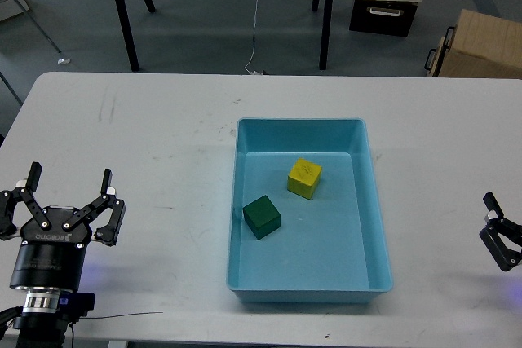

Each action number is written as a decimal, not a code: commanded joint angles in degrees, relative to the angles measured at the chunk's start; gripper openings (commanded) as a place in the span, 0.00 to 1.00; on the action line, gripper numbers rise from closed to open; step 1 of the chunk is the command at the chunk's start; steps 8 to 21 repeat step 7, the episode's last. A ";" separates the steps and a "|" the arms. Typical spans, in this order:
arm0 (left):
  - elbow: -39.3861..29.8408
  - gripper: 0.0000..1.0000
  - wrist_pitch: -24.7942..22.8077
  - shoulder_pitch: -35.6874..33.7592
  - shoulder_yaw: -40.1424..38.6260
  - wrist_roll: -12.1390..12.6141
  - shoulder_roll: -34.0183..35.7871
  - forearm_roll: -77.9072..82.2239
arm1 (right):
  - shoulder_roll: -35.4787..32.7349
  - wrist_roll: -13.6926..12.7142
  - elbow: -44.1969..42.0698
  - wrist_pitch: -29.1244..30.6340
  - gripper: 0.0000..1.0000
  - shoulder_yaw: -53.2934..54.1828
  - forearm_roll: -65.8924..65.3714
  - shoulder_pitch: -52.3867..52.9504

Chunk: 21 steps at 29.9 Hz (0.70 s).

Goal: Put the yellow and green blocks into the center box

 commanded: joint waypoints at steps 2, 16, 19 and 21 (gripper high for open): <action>0.08 1.00 -0.77 -0.03 0.26 0.09 0.00 -0.08 | -0.04 0.02 -0.02 0.00 1.00 0.94 -0.05 -0.11; 0.16 1.00 -0.77 -0.29 0.53 0.27 0.00 -0.08 | -0.13 0.02 -0.02 0.00 1.00 2.87 -0.05 -0.38; 0.16 1.00 -0.77 -0.29 0.53 0.27 0.00 -0.08 | -0.13 0.02 -0.02 0.00 1.00 2.87 -0.05 -0.38; 0.16 1.00 -0.77 -0.29 0.53 0.27 0.00 -0.08 | -0.13 0.02 -0.02 0.00 1.00 2.87 -0.05 -0.38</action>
